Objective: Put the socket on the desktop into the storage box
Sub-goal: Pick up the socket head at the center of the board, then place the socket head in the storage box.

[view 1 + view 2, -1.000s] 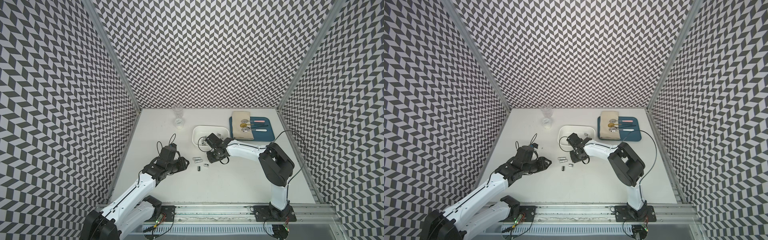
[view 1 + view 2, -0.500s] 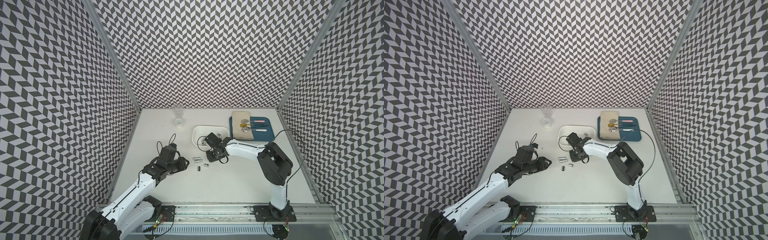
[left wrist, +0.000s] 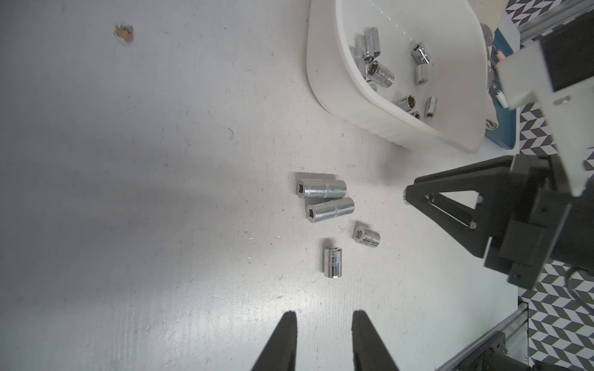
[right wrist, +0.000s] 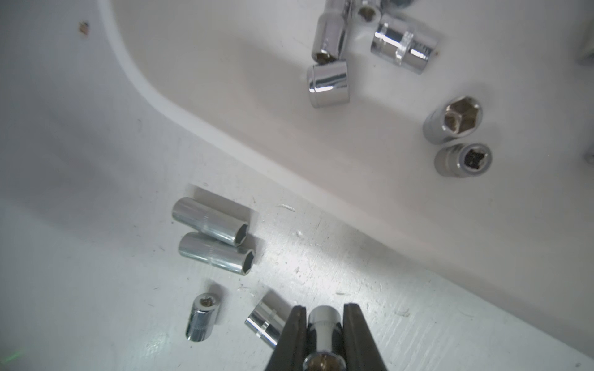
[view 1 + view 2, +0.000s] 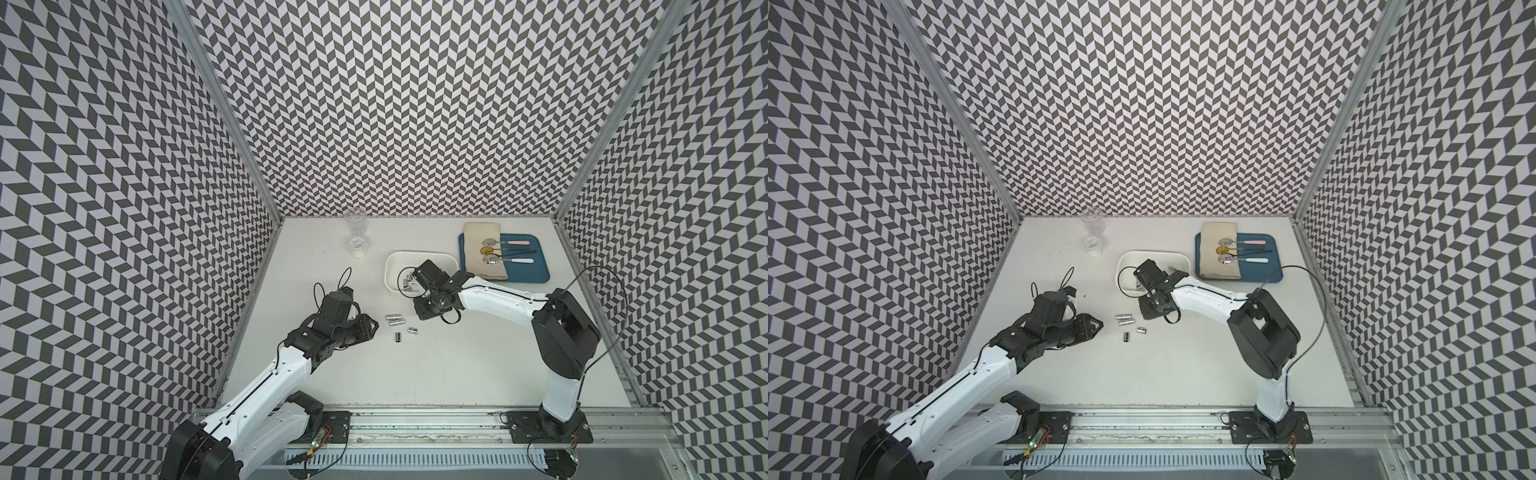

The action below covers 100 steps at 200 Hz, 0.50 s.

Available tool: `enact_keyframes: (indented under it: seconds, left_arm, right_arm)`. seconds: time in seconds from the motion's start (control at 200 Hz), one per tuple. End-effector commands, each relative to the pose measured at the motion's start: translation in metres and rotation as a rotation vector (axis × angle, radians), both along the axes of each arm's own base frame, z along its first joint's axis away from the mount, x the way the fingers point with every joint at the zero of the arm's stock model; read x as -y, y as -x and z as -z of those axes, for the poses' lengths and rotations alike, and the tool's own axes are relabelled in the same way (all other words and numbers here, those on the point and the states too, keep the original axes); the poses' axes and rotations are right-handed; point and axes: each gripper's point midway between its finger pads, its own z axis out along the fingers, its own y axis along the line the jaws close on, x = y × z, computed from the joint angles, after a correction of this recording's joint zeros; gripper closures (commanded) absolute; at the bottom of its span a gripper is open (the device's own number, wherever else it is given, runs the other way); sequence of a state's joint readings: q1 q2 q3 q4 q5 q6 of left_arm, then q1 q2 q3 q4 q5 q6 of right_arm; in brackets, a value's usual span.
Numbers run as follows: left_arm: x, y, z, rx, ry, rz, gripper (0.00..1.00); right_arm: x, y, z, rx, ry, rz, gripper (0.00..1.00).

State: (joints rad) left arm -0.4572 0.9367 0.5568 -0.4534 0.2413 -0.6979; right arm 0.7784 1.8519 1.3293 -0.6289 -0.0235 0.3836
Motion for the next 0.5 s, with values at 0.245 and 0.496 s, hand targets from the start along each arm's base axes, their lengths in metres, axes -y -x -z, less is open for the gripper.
enact_keyframes:
  seconds: [0.245, 0.496]
  left_arm:
    - [0.002, -0.006, -0.007, 0.017, 0.011, -0.002, 0.67]
    - [0.004, -0.008, -0.01, 0.02, 0.015, 0.002, 0.67]
  right_arm:
    - [0.009, -0.039, -0.068, 0.111, -0.095, 0.056, 0.86]
    - [0.024, -0.079, -0.079, 0.131, -0.114, 0.127, 0.86]
